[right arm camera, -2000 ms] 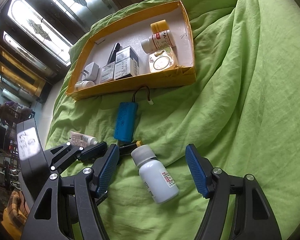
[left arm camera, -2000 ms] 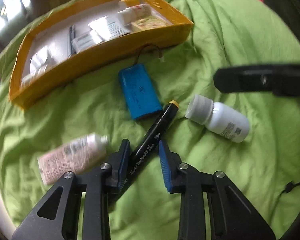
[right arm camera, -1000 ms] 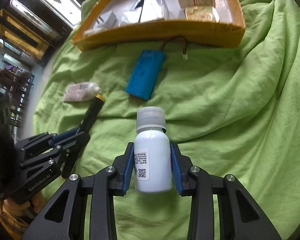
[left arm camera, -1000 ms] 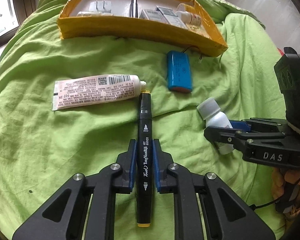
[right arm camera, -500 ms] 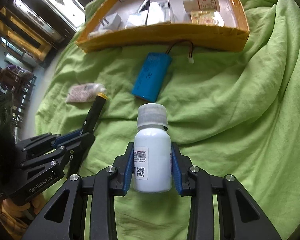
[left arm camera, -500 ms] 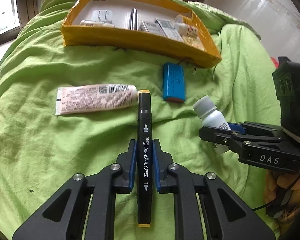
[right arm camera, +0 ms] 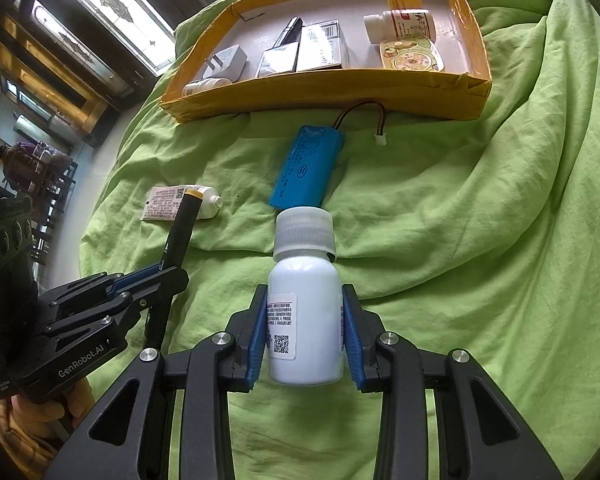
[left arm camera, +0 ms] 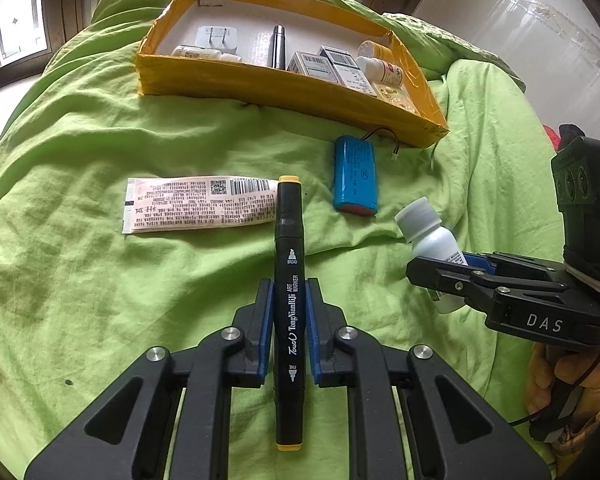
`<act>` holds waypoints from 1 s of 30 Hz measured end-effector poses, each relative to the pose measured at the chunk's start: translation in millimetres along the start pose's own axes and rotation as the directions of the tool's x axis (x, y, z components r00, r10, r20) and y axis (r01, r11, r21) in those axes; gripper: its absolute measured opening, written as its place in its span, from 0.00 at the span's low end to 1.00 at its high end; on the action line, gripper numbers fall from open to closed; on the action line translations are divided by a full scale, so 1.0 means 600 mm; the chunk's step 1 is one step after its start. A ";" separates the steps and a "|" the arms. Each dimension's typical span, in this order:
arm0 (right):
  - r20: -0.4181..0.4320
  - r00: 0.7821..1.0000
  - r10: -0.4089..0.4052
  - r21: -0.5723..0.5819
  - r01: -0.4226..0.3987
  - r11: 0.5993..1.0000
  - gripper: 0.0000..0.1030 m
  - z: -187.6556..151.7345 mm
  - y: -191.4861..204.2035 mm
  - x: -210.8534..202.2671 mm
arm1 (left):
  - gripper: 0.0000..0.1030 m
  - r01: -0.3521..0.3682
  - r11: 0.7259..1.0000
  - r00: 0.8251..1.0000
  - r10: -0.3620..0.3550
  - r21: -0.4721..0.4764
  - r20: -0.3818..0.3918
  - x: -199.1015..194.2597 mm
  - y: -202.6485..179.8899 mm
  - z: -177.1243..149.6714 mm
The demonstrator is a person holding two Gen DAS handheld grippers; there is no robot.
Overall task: Organize rigid objects
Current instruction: 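Lift the black marker and white bottle above the duvet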
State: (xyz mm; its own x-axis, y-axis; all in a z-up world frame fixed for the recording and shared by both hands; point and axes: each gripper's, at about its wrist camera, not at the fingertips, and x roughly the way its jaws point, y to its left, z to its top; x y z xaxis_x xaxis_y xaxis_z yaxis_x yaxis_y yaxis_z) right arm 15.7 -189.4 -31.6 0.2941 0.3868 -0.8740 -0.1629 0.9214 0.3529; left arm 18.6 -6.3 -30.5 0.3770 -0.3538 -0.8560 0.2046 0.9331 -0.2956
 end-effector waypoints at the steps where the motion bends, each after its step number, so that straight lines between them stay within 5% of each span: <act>1: 0.002 1.000 0.002 0.000 -0.002 1.000 0.30 0.001 0.001 0.000 | 0.12 -0.001 1.000 1.000 0.001 0.002 0.007 -0.001 -0.001 0.001; 30: 0.062 0.998 0.009 -0.007 -0.008 1.000 0.30 0.000 0.007 -0.023 | 0.12 0.015 0.998 0.995 -0.008 -0.067 0.103 -0.033 0.020 0.007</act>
State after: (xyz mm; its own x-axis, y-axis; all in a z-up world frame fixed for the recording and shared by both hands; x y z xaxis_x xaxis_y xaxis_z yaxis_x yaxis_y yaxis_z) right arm 10.8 -191.0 -18.0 0.3502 0.3962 -0.8487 -0.1722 0.9179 0.3575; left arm 17.2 11.3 -15.6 0.4663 -0.3661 -0.8053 0.1493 0.9299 -0.3363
